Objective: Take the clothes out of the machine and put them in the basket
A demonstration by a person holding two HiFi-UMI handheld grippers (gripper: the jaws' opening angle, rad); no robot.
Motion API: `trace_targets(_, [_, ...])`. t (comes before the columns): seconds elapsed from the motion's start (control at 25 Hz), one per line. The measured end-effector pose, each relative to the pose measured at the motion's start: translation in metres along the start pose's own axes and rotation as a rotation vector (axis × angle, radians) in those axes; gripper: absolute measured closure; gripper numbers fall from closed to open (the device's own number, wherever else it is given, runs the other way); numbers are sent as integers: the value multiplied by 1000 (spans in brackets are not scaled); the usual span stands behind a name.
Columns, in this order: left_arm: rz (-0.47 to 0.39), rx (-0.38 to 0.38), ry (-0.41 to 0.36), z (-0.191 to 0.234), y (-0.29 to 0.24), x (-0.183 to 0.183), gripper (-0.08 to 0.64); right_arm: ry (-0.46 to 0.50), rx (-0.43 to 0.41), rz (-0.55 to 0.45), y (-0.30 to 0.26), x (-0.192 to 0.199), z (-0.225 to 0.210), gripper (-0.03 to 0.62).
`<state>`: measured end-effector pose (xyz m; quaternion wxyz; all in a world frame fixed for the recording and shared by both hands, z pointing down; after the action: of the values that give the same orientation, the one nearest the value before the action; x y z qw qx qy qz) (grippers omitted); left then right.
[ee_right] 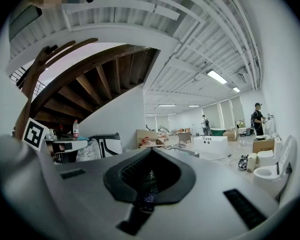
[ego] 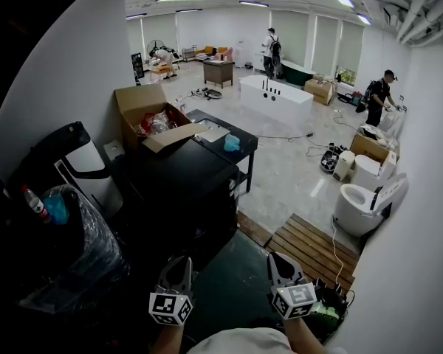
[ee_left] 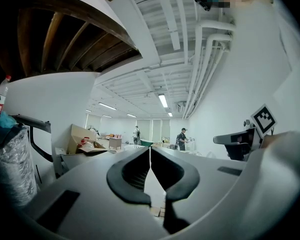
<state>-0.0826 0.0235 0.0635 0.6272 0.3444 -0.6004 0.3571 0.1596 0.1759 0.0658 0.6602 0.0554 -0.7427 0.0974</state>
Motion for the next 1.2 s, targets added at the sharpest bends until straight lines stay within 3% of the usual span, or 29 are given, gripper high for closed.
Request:
trace_targets(0.52, [24,-48,-19,8,-31,3,537,-8,-47,9,-49,2,-27,583])
trace_targets(0.92, [19,-179,-11,13,-109,3,537,35,-202,30,-149,-13,-80,583])
trace_targets(1.2, [-5,-318,-6,5,-167,-3,538,76,-338,13,-216,-32,-124,583])
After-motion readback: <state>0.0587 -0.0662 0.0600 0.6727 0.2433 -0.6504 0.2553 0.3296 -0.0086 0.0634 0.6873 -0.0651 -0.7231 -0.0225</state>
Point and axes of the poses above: the fingertips, and each gripper's own axes: y backward along the fingers, z to its left, x out of its underside, the point moved 6 cm from there along y, backward along the fingers, and after that the axes turned 3 degrees about x, right-handed, at the moved point
